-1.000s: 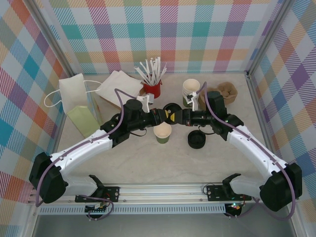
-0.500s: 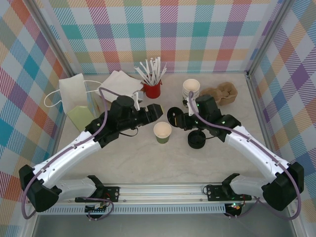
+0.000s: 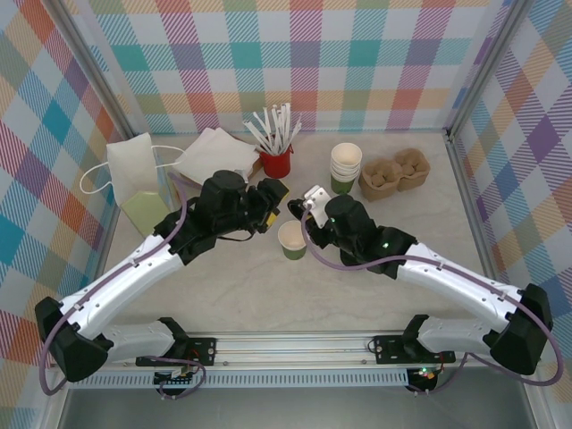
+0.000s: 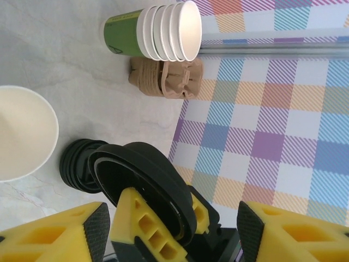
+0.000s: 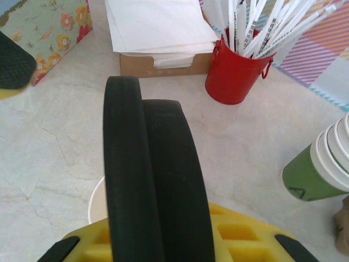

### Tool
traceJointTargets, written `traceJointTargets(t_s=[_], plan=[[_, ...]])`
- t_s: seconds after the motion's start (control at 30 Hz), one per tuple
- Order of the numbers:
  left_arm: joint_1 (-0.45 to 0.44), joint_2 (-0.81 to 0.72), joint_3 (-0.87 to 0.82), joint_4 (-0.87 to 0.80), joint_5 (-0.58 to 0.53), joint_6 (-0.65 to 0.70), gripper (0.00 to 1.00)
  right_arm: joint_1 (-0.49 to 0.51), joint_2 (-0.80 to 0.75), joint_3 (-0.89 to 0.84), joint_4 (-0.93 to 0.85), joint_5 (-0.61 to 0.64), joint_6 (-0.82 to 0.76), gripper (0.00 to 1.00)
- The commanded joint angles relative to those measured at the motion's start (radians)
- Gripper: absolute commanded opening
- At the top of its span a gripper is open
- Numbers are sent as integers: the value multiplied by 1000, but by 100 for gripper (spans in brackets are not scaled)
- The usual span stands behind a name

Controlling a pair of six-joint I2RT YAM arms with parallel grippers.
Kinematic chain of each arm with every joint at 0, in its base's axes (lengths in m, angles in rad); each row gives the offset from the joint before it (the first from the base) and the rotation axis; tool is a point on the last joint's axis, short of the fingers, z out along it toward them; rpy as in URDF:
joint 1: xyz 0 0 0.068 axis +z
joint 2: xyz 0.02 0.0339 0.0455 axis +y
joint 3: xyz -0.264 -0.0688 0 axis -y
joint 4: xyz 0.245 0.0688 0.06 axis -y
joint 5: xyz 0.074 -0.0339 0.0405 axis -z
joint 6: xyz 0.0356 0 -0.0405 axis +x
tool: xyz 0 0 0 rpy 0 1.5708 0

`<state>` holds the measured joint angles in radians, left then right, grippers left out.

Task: Pack the takeout coffee

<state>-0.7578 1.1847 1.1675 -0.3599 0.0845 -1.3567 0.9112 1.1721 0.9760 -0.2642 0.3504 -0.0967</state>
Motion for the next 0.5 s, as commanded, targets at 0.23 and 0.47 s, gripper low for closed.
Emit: traceJointTargets(t_s=[0.23,0.47], plan=[[-39,61,9,73,7,-99,59,50,22,13,77,64,-64,18],[-43,81,-3,117,11,-108,45,60,26,16,80,60,-57,18]])
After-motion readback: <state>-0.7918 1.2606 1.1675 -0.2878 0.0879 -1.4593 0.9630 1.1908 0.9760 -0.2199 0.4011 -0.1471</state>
